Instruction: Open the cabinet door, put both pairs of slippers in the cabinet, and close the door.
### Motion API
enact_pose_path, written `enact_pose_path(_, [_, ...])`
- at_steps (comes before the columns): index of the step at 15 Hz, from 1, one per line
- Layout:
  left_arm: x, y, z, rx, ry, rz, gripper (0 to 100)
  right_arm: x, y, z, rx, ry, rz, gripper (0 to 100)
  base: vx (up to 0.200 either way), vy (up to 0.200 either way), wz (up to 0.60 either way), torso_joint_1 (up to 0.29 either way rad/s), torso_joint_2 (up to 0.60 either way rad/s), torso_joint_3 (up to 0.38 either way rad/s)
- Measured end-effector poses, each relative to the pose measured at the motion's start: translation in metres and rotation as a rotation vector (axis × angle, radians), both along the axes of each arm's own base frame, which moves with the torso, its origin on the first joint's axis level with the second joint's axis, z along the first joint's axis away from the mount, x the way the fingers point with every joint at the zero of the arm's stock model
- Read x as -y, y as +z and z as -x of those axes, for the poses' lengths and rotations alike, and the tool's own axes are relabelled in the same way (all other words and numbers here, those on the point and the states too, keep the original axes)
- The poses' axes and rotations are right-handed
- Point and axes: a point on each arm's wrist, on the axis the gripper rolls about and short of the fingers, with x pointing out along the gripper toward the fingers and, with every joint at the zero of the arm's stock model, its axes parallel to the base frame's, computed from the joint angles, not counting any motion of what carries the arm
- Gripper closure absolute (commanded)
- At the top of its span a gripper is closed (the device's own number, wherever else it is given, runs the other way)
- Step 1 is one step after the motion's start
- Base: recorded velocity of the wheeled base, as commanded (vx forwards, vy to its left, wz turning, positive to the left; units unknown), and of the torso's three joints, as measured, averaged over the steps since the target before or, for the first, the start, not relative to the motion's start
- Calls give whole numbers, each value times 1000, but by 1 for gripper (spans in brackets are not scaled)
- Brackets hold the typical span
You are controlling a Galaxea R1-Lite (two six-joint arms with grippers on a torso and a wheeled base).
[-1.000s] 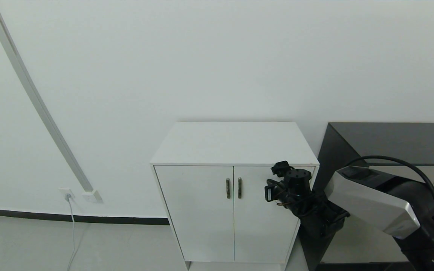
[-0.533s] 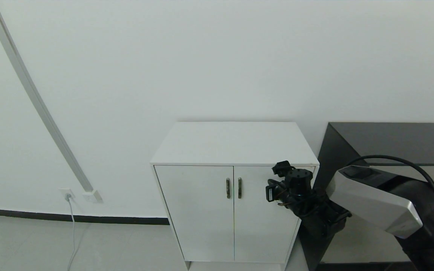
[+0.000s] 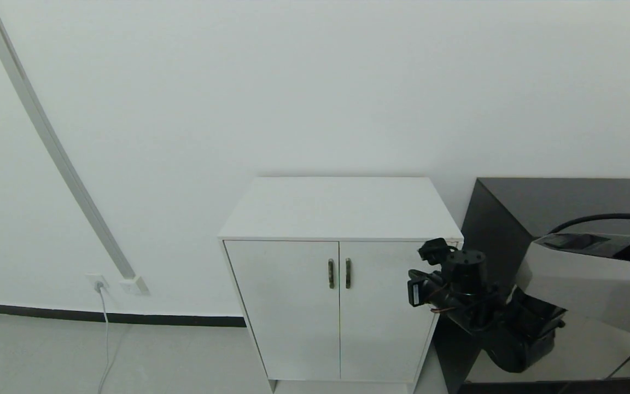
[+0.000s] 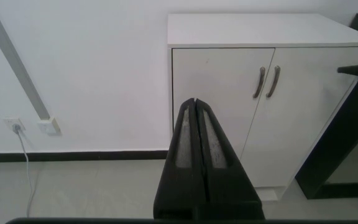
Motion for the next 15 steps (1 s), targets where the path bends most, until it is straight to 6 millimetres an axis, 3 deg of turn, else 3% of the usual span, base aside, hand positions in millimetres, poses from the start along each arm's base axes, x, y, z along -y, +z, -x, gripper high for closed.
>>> enact_pose_path(2, [0,0,0,0,0,0,100,16,9,21,14,-13,-6,100,0,0,0,0,0,0])
enact_pose_path(9, [0,0,0,0,0,0,100,100,40,76,8,-192,17,100,0,0,0,0,0,0])
enact_pose_path(15, [0,0,0,0,0,0,100,150,64,138,28,-342,8,100,0,0,0,0,0,0])
